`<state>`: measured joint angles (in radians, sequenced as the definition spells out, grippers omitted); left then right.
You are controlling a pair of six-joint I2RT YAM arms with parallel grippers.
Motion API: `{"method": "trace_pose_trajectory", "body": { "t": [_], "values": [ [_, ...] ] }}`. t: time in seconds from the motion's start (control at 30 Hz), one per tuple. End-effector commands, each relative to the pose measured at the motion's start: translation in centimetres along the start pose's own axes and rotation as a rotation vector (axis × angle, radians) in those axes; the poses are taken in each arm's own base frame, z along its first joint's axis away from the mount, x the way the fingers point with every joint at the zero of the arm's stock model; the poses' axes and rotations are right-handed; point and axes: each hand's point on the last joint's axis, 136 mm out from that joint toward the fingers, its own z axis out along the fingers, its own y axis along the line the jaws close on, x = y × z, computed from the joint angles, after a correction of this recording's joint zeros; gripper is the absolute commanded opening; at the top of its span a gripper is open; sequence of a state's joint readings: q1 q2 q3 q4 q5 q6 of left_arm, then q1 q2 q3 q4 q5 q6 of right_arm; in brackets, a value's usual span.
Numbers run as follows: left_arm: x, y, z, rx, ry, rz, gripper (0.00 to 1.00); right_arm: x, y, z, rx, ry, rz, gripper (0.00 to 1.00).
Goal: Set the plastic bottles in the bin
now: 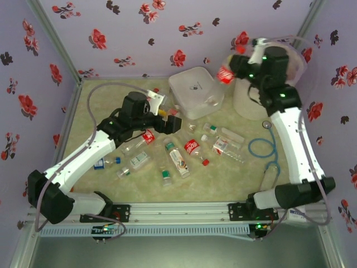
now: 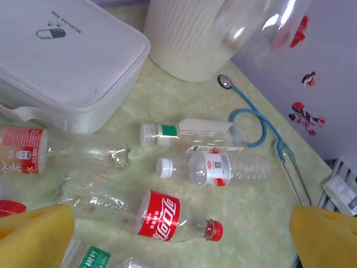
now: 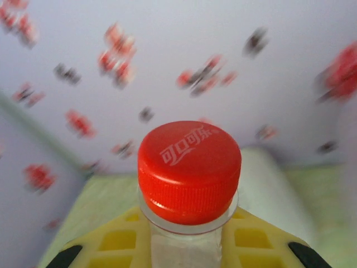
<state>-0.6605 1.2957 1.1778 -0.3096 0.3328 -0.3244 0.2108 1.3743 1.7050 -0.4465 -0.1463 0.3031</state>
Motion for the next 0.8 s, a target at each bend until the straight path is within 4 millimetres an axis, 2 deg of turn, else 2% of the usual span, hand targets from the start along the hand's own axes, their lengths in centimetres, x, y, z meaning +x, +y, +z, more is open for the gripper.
{"method": "trace_pose_trajectory", "body": {
  "t": [0.0,0.13,0.2,0.33,0.47,0.63,0.73,0.77],
  "values": [
    [-0.5,0.6,-0.6,-0.023,-0.015,-0.05,1.0,-5.6,-3.2,-3.4,0.23,-0.204,-0.244,0.0],
    [0.1,1.1,-0.5,-0.027,-0.021,-0.08,1.0,-10.2,-4.1,-5.5,0.338,-0.364,-0.394,0.0],
    [0.0,1.2,-0.6,-0.028,-0.029,-0.084,1.0,-11.8,-4.4,-6.1,0.375,-0.428,-0.441,0.0],
    [-0.1,1.9,-0.8,-0.046,-0.042,-0.101,1.0,-13.7,-6.0,-6.0,0.492,-0.492,-0.539,0.0],
    [0.4,4.0,-0.9,-0.117,-0.046,-0.165,1.0,-12.9,-8.4,-3.4,0.58,-0.418,-0.626,0.0],
    [1.9,6.2,-1.2,-0.179,-0.038,-0.234,1.0,-9.1,-10.4,0.2,0.575,-0.279,-0.651,0.0],
    [2.8,7.3,-1.3,-0.215,-0.021,-0.252,1.0,-7.0,-12.1,1.9,0.599,-0.182,-0.656,0.0],
    [3.2,7.6,-1.3,-0.228,-0.007,-0.239,1.0,-6.4,-13.3,2.2,0.647,-0.144,-0.652,0.0]
  ]
}}
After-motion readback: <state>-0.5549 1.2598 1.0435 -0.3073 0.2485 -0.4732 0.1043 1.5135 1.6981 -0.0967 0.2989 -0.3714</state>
